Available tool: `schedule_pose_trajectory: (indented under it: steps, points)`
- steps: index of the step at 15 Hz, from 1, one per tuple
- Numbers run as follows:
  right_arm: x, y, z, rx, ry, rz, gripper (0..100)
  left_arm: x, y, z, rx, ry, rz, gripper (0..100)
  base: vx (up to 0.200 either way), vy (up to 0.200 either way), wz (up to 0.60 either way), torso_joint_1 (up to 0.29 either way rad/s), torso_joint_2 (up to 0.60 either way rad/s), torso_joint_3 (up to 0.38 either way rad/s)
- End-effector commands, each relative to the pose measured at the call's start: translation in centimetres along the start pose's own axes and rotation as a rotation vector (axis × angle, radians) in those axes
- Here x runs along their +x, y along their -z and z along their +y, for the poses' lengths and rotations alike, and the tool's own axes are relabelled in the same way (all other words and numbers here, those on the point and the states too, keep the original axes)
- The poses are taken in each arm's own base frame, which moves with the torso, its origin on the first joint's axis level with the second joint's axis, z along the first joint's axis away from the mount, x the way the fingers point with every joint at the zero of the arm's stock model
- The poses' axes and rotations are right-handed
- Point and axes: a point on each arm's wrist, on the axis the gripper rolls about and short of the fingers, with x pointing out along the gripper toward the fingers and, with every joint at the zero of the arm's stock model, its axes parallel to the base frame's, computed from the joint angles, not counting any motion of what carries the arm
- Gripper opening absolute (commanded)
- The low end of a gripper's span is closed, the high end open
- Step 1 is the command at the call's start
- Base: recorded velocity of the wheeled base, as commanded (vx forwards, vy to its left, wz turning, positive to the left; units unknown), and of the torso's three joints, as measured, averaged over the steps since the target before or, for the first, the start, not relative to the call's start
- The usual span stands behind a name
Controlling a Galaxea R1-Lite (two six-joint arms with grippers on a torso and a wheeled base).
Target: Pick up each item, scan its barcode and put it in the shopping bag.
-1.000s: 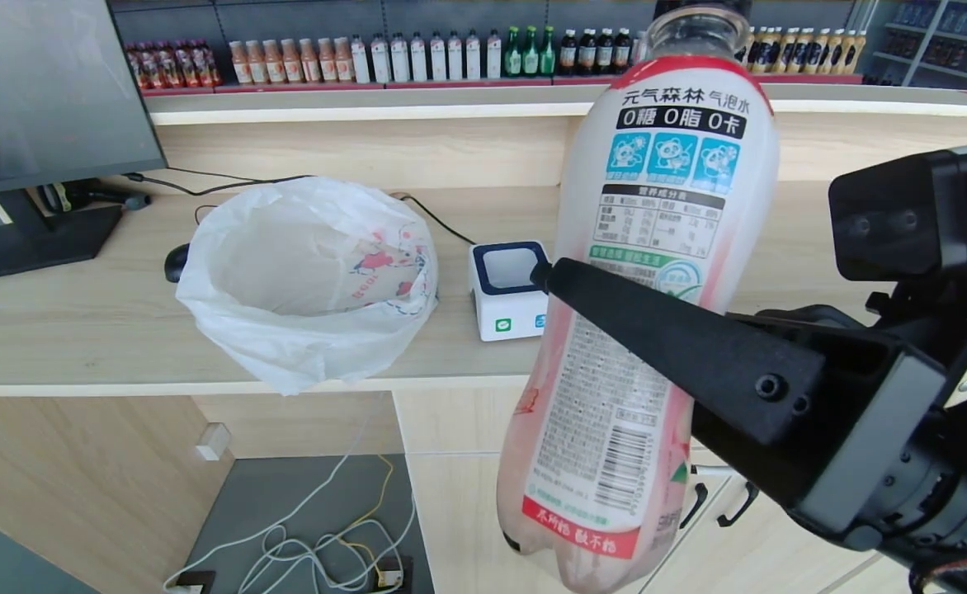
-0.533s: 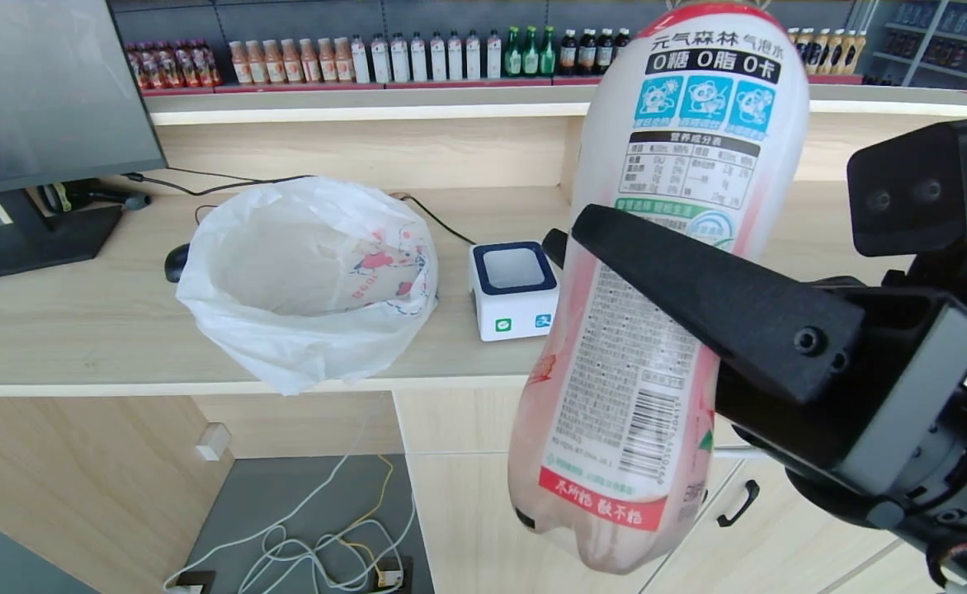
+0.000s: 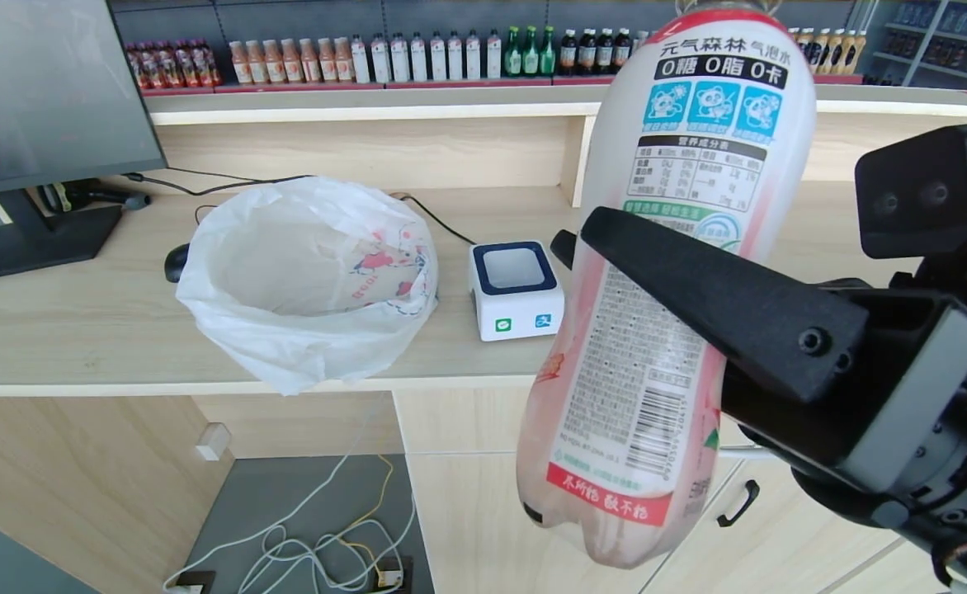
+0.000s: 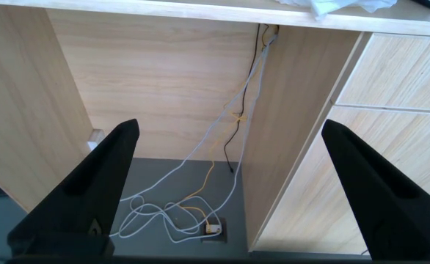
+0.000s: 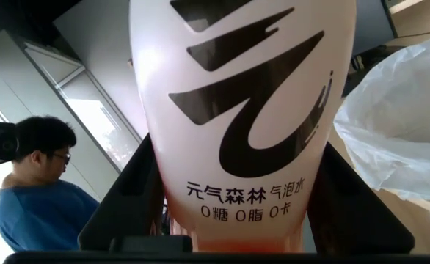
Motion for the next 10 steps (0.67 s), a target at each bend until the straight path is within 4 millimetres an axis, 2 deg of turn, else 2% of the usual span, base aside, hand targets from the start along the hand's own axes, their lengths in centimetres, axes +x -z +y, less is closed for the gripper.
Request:
schedule_pose_trajectory:
  steps: [1,4,10]
  points:
    - [-0.2,0.0,0.2,0.002,-0.001,0.001,0,0.0,0.0,0.0,0.000,0.000,0.000,100,0.000,0.000,0.00,0.000,0.00,0.000]
    - [-0.5,0.0,0.0,-0.009,0.011,0.002,0,0.0,0.0,0.0,0.000,0.000,0.000,100,0.000,0.000,0.00,0.000,0.00,0.000]
    - [-2.4,-1.1,-3.3,-0.260,0.162,0.006,0,0.0,0.0,0.0,0.000,0.000,0.000,100,0.000,0.000,0.00,0.000,0.00,0.000]
